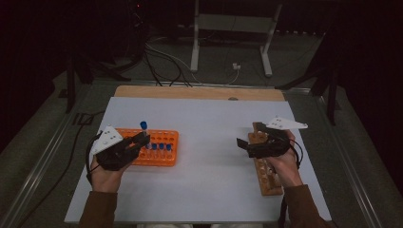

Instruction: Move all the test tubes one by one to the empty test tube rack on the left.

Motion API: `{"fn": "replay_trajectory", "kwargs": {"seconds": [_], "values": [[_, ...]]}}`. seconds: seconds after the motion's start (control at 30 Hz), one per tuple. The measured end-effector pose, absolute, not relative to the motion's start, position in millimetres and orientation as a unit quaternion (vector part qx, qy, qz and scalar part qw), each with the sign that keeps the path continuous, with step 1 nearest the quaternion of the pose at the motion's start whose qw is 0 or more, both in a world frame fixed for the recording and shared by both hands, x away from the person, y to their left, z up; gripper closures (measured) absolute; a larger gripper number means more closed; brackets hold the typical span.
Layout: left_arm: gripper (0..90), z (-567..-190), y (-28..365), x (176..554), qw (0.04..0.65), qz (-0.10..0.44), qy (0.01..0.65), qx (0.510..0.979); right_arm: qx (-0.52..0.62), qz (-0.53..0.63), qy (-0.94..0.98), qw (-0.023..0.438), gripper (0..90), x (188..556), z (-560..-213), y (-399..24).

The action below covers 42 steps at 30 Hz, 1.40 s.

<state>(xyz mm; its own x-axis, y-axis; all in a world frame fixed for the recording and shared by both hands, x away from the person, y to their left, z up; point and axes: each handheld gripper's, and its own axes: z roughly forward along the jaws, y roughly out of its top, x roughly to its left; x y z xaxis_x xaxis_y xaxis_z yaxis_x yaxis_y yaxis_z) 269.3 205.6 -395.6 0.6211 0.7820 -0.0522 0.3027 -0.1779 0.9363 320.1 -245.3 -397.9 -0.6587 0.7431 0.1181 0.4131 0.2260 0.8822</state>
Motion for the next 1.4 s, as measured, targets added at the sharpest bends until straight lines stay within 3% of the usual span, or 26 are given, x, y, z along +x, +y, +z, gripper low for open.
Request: {"fn": "replay_trajectory", "kwargs": {"seconds": [0.53, 1.4], "values": [[78.0, -412.7, 228.4, 271.3, 0.508, 0.248, 0.398, 0.722, 0.394, 0.492, 0.754, 0.184, 0.0, 314.6, -398.4, -266.0], [78.0, -462.7, 227.6, 282.2, 0.469, 0.234, 0.424, 0.739, 0.410, 0.501, 0.739, 0.188, 0.0, 305.5, -408.7, -289.5]]}}
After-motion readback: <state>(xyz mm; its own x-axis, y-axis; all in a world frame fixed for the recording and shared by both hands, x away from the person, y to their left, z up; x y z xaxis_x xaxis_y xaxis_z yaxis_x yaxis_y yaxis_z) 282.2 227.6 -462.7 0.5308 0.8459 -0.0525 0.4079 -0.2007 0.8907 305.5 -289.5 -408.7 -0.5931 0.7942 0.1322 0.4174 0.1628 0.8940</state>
